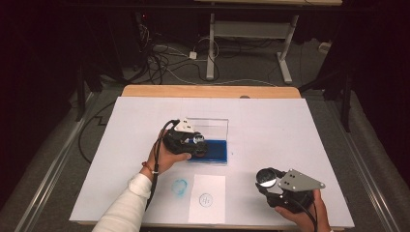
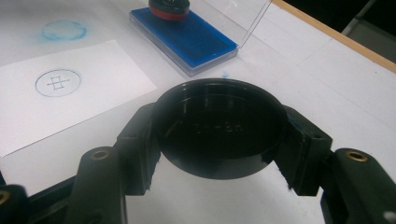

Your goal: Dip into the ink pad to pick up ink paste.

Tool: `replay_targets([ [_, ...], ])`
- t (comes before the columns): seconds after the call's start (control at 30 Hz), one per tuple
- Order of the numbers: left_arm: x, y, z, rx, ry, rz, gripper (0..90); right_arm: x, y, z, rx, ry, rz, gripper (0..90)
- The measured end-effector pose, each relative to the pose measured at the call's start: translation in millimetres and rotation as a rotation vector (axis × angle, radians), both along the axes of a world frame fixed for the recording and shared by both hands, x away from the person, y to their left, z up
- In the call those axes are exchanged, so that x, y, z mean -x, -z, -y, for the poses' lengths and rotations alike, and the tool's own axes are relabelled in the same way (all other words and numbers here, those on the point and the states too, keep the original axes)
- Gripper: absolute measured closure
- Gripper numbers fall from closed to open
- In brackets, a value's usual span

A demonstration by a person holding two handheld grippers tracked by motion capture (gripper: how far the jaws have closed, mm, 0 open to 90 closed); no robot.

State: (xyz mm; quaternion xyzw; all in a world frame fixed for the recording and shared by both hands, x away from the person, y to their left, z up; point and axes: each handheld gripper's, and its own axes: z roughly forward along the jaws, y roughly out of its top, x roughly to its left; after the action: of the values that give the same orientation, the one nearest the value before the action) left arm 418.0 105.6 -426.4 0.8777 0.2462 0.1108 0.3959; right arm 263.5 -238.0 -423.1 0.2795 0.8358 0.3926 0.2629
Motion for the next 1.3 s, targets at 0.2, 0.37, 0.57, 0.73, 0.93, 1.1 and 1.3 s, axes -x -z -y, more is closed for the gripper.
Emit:
replay_targets([
  [0.2, -1.1, 6.0, 2.5, -0.014, -0.015, 0.004, 54.8, 0.0, 0.2, 0.1, 0.003, -0.004, -0.001, 38.6],
  [0.37, -1.4, 8.4, 0.4, -0.016, -0.027, 0.006, 54.9, -0.2, 0.7, 0.6, 0.003, -0.004, -0.004, 38.6],
  [0.57, -0.9, 8.7, -2.2, -0.007, -0.024, -0.006, 54.8, -0.5, 1.3, -0.2, 0.006, -0.005, -0.008, 38.6],
  [0.73, -1.7, 7.2, -7.3, 0.015, -0.034, -0.023, 54.8, -0.6, 1.4, 0.0, 0.007, -0.002, -0.008, 38.6],
  [0.93, 0.2, 10.3, -5.5, 0.004, -0.024, -0.017, 54.7, -0.5, 1.8, -1.1, 0.008, -0.002, -0.010, 38.6],
  [1.1, 1.5, 12.9, -5.3, 0.008, -0.016, -0.007, 54.7, -0.3, 2.1, -1.4, 0.013, -0.005, -0.012, 38.6],
  [1.3, 3.1, 16.4, -9.0, 0.028, -0.010, 0.002, 54.6, 0.0, 2.3, -2.3, 0.014, -0.010, -0.010, 38.6],
])
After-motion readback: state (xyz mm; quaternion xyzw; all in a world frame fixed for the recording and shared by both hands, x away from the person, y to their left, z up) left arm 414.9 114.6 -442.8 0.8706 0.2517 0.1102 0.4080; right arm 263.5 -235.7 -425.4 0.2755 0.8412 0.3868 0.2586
